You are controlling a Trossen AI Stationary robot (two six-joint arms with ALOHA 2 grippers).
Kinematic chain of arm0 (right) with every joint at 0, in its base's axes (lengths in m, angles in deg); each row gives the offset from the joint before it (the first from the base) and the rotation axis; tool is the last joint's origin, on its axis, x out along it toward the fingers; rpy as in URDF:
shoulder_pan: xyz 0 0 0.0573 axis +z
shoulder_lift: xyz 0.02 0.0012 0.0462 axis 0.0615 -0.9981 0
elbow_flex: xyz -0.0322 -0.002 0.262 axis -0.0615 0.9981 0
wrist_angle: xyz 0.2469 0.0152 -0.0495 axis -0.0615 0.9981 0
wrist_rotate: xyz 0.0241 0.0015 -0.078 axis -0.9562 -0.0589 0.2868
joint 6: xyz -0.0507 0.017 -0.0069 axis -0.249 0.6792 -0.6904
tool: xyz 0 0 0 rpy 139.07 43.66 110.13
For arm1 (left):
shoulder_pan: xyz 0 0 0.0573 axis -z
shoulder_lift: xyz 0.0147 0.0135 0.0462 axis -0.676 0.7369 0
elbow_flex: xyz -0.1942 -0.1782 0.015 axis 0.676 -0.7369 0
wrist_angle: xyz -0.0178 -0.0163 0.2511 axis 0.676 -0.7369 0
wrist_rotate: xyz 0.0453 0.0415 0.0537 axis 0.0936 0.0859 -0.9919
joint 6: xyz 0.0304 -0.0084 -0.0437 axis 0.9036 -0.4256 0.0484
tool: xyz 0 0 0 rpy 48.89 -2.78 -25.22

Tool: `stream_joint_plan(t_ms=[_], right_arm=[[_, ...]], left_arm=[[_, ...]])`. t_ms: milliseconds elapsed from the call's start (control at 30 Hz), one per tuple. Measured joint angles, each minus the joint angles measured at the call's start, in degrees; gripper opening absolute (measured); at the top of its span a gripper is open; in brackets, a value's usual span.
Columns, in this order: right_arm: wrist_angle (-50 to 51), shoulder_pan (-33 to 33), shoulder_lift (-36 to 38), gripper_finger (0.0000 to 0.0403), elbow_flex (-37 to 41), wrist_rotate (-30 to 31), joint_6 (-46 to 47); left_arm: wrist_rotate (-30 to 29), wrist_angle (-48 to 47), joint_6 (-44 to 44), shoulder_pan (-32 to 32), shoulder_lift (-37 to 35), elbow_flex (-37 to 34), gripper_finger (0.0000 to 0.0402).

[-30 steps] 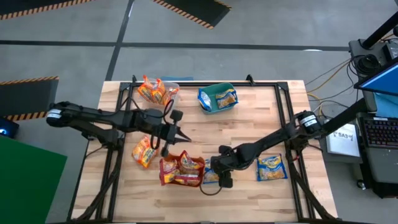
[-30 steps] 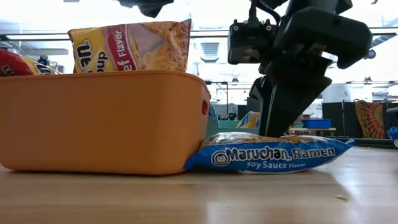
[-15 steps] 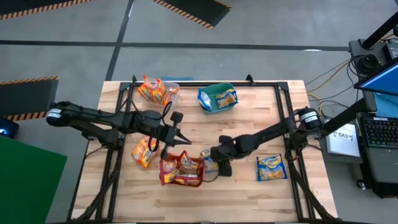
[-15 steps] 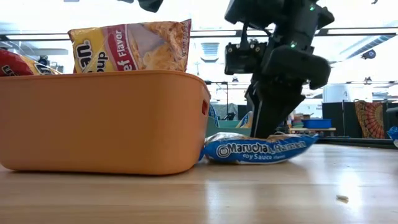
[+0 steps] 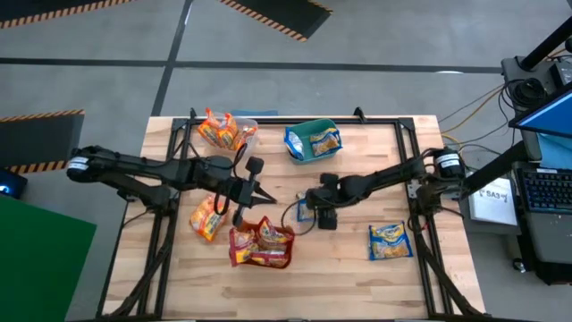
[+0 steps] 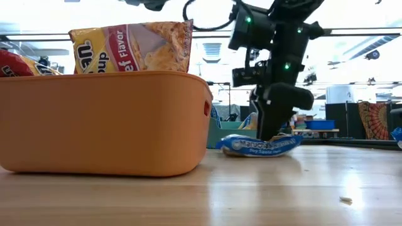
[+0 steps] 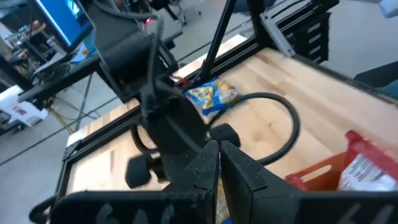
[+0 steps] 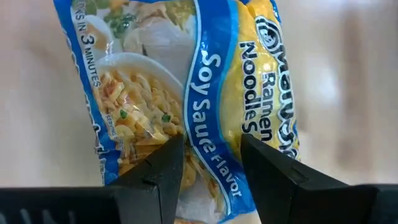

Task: Sort Maruchan noodles
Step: Put the blue noodle pack into the green bin

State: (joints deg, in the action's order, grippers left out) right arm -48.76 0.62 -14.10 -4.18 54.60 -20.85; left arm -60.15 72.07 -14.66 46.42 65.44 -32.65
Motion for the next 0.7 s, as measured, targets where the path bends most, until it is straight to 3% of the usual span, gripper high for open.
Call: stream_joint_plan(t_ms=[300,400,533,700], right_arm=[[1.12,-5.79,11.16,0.0152,0.64,-0.54,-10.84],[-0.57,-8.54,15.54,0.0152,1.43,-4.11,-10.42],[-9.02,-11.07,21.62,0.0152,7.22,-9.26,-7.06],[-24.45,-11.01,28.48,0.0152,18.85,-9.72,-0.26]], left_arm=[[0.01,6.93,-0.1,-6.11,7.52,0.0,0.0],[0.02,9.12,1.74,-8.72,10.7,1.47,0.0],[0.4,9.64,0.05,-11.64,14.35,4.46,0.0],[1.09,8.03,-1.89,-12.39,18.38,4.94,0.0]])
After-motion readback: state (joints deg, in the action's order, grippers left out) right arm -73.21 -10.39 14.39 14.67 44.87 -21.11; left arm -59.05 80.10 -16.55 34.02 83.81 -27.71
